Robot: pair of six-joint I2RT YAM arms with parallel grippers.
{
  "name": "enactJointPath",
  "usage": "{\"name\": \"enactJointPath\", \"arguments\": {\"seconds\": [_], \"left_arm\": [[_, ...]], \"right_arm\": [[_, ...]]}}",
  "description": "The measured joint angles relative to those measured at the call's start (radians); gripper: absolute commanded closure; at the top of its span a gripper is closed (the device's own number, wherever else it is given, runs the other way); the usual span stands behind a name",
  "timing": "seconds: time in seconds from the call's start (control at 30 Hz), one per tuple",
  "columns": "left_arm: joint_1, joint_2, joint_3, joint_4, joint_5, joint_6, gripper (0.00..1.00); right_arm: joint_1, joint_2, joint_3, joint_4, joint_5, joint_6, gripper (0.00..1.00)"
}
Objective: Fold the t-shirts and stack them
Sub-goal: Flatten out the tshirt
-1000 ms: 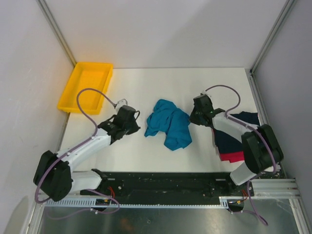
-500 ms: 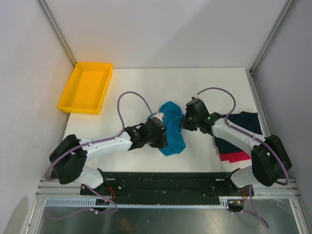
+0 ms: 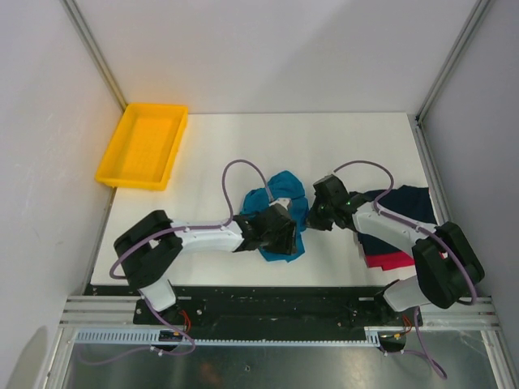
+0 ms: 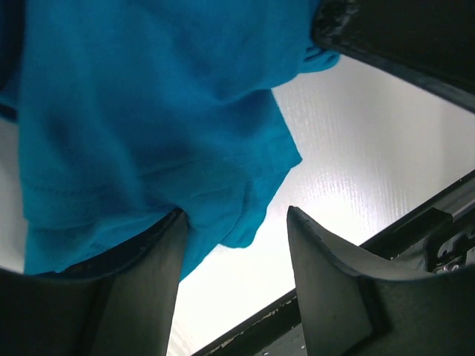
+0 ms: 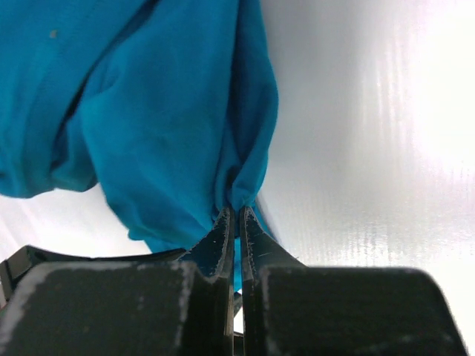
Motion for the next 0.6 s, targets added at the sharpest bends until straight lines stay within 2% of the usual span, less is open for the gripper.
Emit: {"name": "enactJointPath", "arguments": {"seconds": [0.07, 0.2, 0.3, 0.4, 0.47, 0.6], "left_arm": [[-0.015, 0.023, 0.016, 0.006, 0.0, 0.0, 0.42], [-0.04, 0.061, 0.034, 0.023, -0.003, -0.003, 0.54], [-0.042, 0.066, 0.034, 0.024, -0.01, -0.018, 0.68], [-0.043, 0.067, 0.034, 0.021, -0.023, -0.028, 0.86], [-0.041, 0.064, 0.034, 0.014, -0.039, -0.038, 0.95], [-0.025, 0.003, 0.016, -0.012, -0.08, -0.054, 1.0]], "right_arm": [[-0.007, 0.01, -0.016, 0.001, -0.001, 0.005, 1.0], [-0.017, 0.026, -0.035, 0.007, -0.001, 0.008, 1.0], [-0.023, 0.031, -0.038, 0.013, -0.002, 0.007, 1.0], [-0.03, 0.034, -0.038, 0.02, -0.002, 0.007, 1.0], [-0.034, 0.037, -0.038, 0.023, -0.001, 0.007, 1.0], [-0.042, 0.05, -0.038, 0.027, 0.005, 0.003, 1.0]]}}
